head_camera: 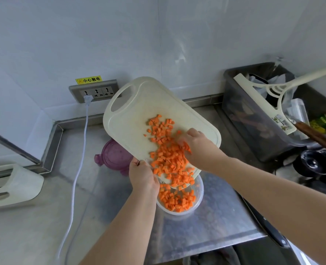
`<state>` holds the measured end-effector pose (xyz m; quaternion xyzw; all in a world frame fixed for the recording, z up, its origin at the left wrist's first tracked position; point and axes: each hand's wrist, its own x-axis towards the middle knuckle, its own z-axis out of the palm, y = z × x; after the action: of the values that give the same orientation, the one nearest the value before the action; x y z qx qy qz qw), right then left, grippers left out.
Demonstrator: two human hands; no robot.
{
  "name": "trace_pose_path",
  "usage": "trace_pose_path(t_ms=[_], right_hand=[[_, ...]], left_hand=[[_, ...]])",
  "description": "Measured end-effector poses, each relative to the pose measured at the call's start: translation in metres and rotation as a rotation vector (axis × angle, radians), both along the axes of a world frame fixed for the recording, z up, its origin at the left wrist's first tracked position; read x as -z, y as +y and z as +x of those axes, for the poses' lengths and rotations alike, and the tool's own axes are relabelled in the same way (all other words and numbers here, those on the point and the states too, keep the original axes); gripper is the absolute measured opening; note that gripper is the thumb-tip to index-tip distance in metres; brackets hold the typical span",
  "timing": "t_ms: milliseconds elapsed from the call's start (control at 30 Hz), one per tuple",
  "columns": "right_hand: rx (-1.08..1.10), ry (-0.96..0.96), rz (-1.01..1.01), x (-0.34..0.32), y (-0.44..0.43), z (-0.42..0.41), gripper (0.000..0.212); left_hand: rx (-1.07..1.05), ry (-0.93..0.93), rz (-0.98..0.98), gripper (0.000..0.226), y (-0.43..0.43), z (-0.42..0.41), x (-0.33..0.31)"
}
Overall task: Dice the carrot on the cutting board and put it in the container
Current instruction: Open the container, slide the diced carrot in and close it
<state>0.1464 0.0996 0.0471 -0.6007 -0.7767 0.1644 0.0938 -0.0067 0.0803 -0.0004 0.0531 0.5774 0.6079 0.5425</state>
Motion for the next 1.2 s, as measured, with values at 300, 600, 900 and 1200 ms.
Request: trace_pose_path(t_ms=[300,600,900,1200], right_hand=[[-0.132,-0.079,-0.107,0.027,-0.041,0.012,0.037],[-0.036,0.145,0.035,-0.02,-0.015,0.012,0.033],[-0.122,-0.11,0.139,-0.028,0.029,-0.015,0.036],[-0.221,-0.185,0.004,0.004,-0.023,0.006,0.028]], left_hand=[[-0.025,0.041,0.002,0.041,0.001,0.005,0.001],[-0.023,0.017,-0.008,0.037,-0.006,0.01,-0.007],[0.02,-0.036,0.059,0.039,-0.015,0.02,-0.014],[-0.025,-0.04,0.02,0.035,-0.011,0.016,-0.009]])
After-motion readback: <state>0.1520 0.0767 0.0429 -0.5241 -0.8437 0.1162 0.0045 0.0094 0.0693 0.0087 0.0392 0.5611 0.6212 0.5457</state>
